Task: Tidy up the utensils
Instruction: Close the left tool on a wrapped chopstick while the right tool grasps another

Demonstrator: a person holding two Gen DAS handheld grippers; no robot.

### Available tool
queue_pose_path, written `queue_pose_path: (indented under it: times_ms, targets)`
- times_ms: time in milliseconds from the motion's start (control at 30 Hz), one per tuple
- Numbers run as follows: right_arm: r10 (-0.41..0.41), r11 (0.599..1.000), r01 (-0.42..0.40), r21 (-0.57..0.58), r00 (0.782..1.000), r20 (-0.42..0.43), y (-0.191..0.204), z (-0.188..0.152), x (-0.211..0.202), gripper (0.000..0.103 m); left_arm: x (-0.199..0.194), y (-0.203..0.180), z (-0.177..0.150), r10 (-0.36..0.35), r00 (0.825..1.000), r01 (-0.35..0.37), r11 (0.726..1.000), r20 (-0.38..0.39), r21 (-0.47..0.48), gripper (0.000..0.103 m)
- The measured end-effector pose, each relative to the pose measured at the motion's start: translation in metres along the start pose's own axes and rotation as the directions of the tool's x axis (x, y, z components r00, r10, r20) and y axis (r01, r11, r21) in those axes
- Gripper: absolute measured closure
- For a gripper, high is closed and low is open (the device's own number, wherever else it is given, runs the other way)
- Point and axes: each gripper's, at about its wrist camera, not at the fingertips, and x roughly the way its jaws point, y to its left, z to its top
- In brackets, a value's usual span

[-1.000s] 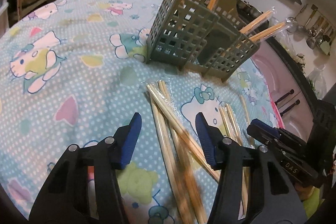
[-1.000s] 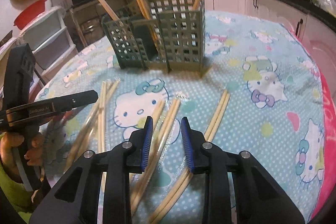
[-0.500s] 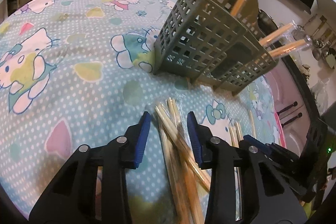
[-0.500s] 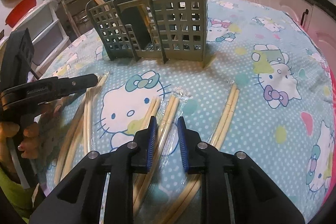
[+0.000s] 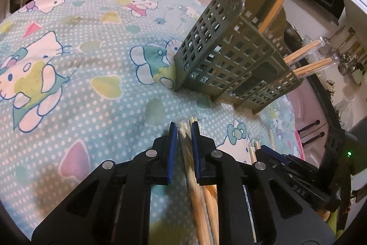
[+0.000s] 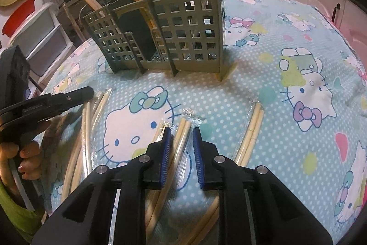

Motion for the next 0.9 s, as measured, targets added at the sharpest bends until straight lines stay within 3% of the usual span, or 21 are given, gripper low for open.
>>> queue_pose_path:
  times_ms: [567,700,833,900]
  targets:
    - [-0.022,0.998,0.024,0.054,0.999,-0.050,-0.003,0.032,0.022,0.084,-0.034,-0.013,0.006,-0.022,0.996,0.019,0.999,0.090,0.041,0.097]
    - [-0.066,0.996,0.069,0.058,0.997,-0.048,0.003,0.037,0.025,0.082,-0.038,-0.015,0.006,-0.030,0.995,0.026,0.999,0.098,0.045,0.097]
    - [-0.147,0.989,0.146,-0.016,0.989,-0.032,0.016,0.042,0.032,0.083,-0.040,-0.015,0.007,-0.034,0.994,0.030,0.998,0.104,0.047,0.097]
    - [-0.170,0.984,0.169,-0.048,0.985,-0.021,0.020,0.042,0.033,0.091,-0.041,-0.017,0.007,-0.033,0.993,0.028,0.998,0.109,0.047,0.097]
